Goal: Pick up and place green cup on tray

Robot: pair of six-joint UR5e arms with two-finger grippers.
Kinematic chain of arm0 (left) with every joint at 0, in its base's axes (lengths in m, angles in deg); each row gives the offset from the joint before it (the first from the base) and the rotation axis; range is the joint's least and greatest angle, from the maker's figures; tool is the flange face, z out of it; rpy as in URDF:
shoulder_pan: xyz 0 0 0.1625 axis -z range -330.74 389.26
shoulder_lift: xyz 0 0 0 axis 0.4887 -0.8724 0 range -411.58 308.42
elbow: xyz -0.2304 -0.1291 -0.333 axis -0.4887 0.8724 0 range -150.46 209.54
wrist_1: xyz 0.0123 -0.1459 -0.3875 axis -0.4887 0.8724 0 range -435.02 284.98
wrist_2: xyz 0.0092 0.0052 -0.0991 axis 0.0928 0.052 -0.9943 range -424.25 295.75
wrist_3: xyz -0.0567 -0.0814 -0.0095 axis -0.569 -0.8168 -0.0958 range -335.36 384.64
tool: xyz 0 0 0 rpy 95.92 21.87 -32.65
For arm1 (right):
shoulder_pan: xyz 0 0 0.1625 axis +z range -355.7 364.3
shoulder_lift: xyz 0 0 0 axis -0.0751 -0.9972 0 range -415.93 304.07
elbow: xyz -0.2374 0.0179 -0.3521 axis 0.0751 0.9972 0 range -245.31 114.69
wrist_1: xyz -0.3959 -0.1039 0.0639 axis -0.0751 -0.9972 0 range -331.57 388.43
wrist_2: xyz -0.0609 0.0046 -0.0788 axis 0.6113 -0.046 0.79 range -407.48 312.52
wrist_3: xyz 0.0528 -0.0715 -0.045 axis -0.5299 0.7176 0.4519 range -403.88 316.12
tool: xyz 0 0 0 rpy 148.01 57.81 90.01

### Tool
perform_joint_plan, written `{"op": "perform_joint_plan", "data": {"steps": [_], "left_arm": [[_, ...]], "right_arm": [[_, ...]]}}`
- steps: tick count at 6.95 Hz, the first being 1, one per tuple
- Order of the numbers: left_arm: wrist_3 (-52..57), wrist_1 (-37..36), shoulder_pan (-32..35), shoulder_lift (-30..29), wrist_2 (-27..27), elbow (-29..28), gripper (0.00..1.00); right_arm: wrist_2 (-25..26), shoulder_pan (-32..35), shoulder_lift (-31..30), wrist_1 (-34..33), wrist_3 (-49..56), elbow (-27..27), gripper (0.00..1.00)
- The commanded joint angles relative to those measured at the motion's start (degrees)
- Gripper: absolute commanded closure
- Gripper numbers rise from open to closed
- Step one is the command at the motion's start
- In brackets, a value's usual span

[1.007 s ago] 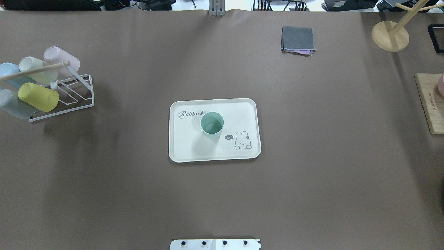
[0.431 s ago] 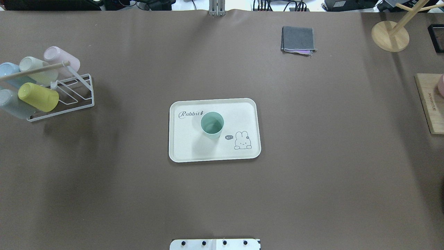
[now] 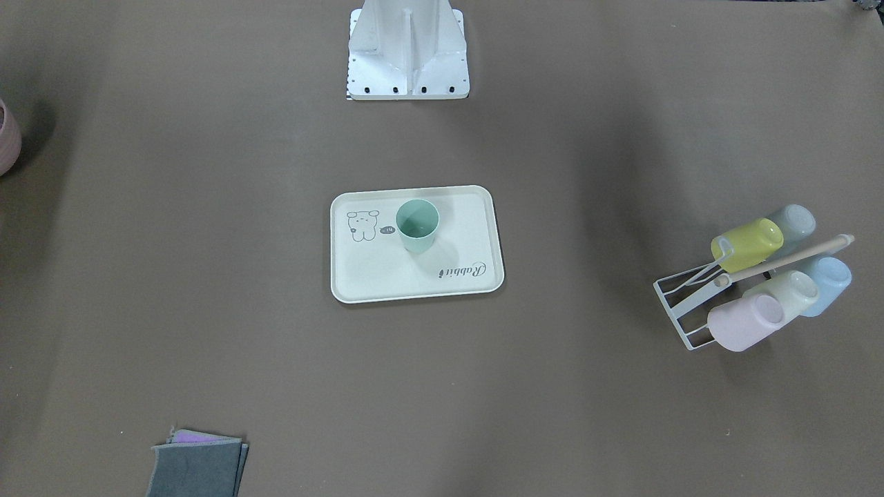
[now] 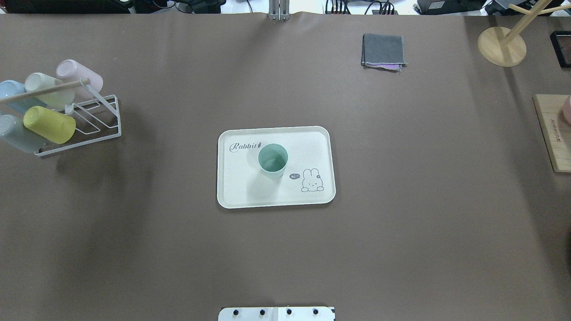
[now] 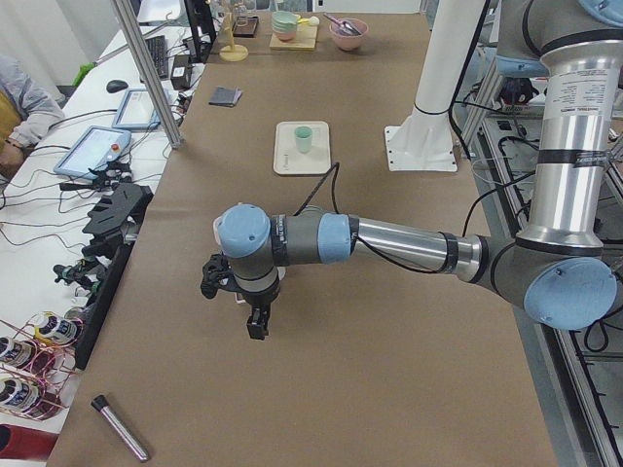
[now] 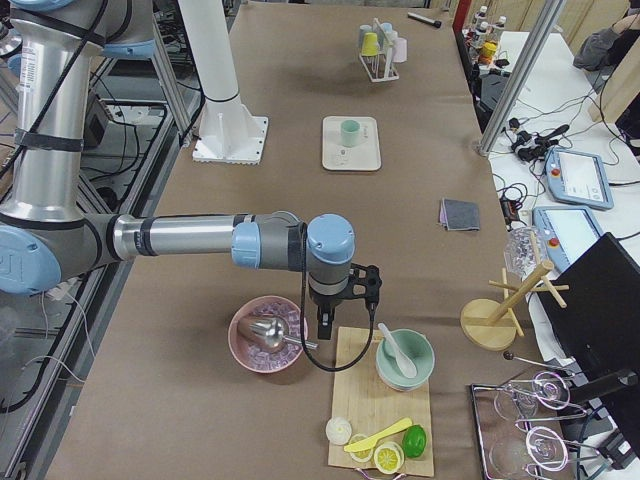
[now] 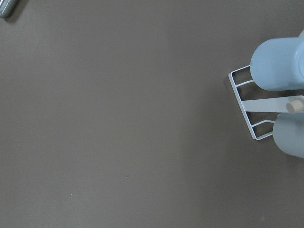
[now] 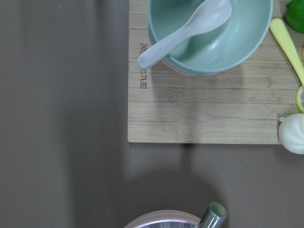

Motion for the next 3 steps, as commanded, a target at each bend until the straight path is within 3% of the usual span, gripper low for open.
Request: {"op": "perform_joint_plan", "data": {"steps": [1, 3], "left_arm": [[-0.25, 0.07, 1.22, 0.38, -0.06, -0.12, 0.02], [-0.33, 0.16, 1.23, 0.12, -0.15, 0.23, 0.02]], "right_arm": [[0.05, 0.00, 0.04, 0.00, -0.12, 0.01, 0.00], [-0.04, 0.00, 0.04, 0.00, -0.12, 0.01, 0.00]]}}
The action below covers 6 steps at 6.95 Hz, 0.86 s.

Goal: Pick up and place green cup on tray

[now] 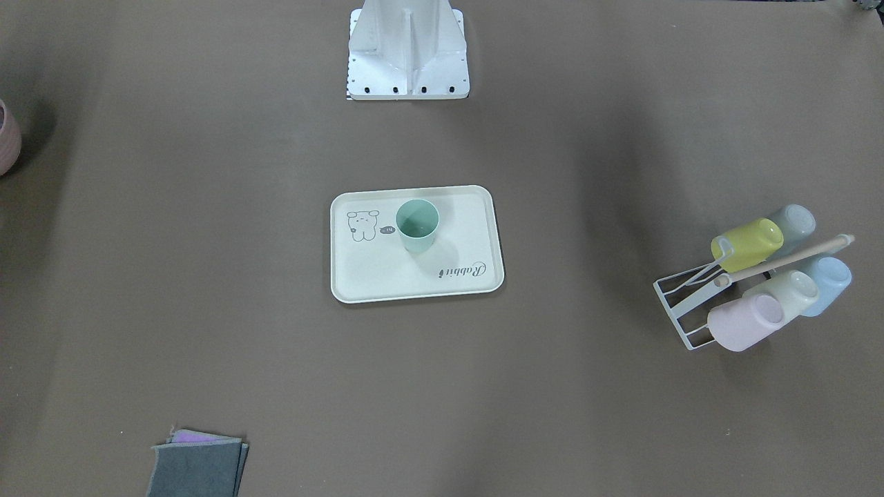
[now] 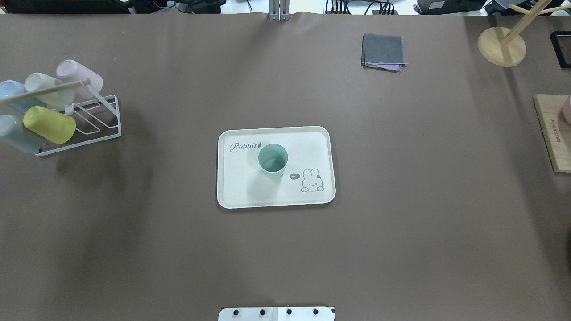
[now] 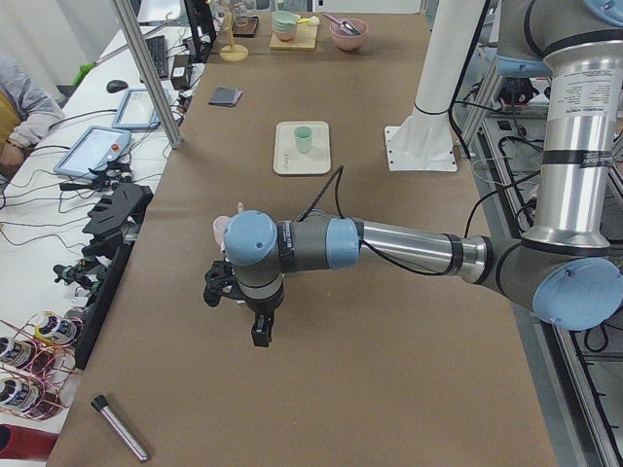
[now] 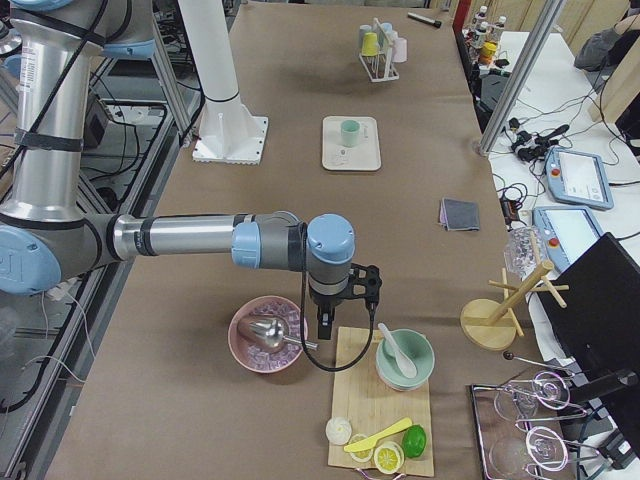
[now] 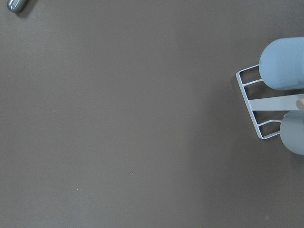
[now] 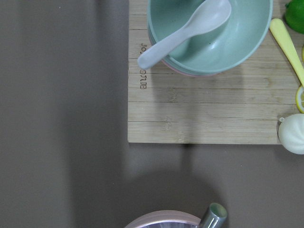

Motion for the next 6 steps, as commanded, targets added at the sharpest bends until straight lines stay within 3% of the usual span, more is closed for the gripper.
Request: {"op": "perform_joint_plan", "data": {"steps": [1, 6], "left_arm": [[-0.04, 0.07, 0.13, -0.13, 0.02, 0.10, 0.02], [-0.22, 2.09, 1.98, 1.80, 0.02, 0.80, 0.02]], "right_arm": [[-0.03, -0.09, 0.00, 0.00, -0.05, 0.00, 0.00], [0.06, 0.00, -0.08, 0.00, 0.03, 0.00, 0.00]]}}
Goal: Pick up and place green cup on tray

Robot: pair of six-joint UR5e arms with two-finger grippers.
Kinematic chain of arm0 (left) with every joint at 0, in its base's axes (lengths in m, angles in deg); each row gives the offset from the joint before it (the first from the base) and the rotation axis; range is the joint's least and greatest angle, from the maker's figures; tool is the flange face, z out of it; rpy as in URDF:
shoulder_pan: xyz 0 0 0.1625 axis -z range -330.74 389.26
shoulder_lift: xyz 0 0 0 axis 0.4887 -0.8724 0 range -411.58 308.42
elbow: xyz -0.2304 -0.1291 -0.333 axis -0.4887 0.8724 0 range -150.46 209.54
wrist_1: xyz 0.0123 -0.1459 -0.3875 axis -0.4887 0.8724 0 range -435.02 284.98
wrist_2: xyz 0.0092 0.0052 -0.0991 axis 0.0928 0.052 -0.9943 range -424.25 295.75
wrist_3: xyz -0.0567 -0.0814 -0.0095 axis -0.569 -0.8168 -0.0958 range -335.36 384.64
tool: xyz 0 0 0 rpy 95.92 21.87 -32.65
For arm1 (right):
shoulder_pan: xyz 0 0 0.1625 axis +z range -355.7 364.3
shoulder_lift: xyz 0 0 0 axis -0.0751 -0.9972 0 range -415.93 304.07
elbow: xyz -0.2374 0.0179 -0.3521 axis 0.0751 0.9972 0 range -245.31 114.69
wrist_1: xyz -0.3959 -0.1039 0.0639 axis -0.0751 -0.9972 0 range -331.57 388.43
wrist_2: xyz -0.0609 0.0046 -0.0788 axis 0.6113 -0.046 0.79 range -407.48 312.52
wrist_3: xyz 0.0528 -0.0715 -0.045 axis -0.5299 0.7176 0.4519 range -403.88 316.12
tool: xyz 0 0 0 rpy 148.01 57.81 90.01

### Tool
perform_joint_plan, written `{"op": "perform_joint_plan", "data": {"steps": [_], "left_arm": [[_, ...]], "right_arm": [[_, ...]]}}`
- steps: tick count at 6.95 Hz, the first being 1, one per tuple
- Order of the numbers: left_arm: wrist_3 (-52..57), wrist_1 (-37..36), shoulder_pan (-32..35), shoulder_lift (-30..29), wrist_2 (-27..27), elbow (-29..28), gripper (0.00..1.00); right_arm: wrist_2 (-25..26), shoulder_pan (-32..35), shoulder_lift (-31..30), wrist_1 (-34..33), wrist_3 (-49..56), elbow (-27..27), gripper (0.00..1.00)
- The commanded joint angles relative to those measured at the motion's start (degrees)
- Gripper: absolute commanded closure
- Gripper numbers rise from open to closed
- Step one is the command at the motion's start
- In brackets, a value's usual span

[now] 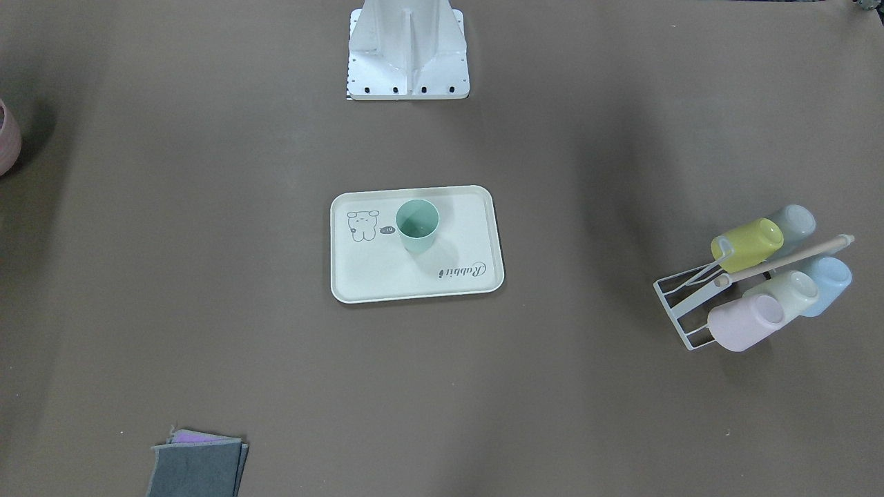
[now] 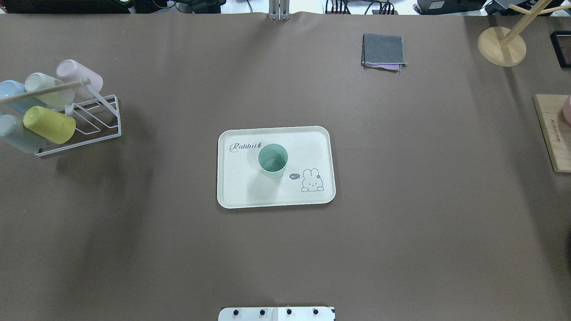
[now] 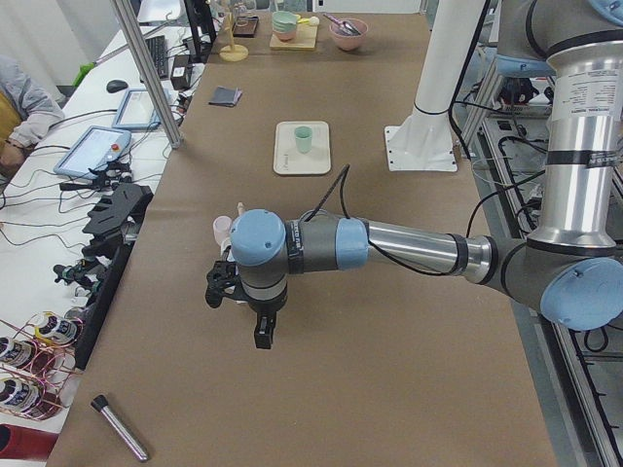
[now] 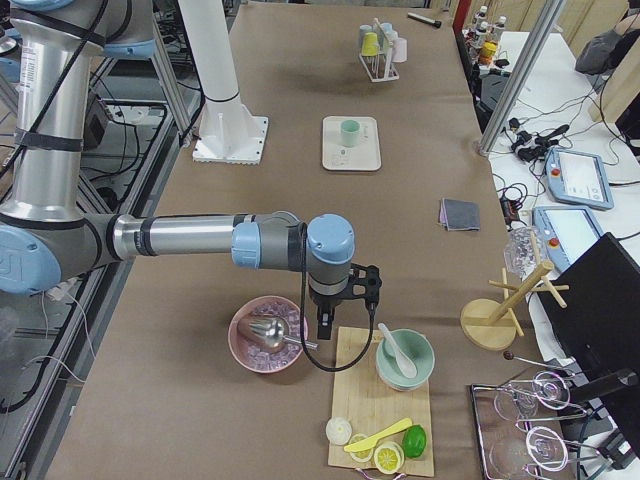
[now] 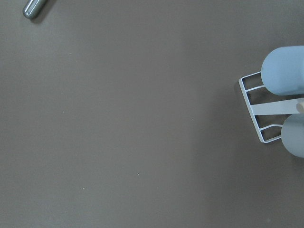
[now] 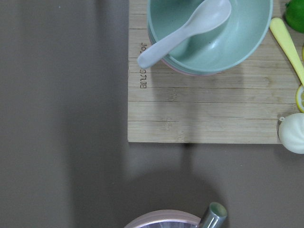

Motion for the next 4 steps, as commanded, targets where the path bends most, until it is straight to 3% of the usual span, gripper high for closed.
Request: {"op": "perform_joint_plan", "data": {"steps": [1, 4], "left_arm": [[-0.04, 0.46, 0.09, 0.16, 0.02, 0.01, 0.02], [-0.04, 3.08, 0.18, 0.42, 0.29, -0.94, 0.02]], "right_arm": [[0.07, -0.09, -0.01, 0.00, 0.00, 0.00, 0.00], [-0.02, -0.09, -0.01, 0.00, 0.00, 0.00, 0.00]]}}
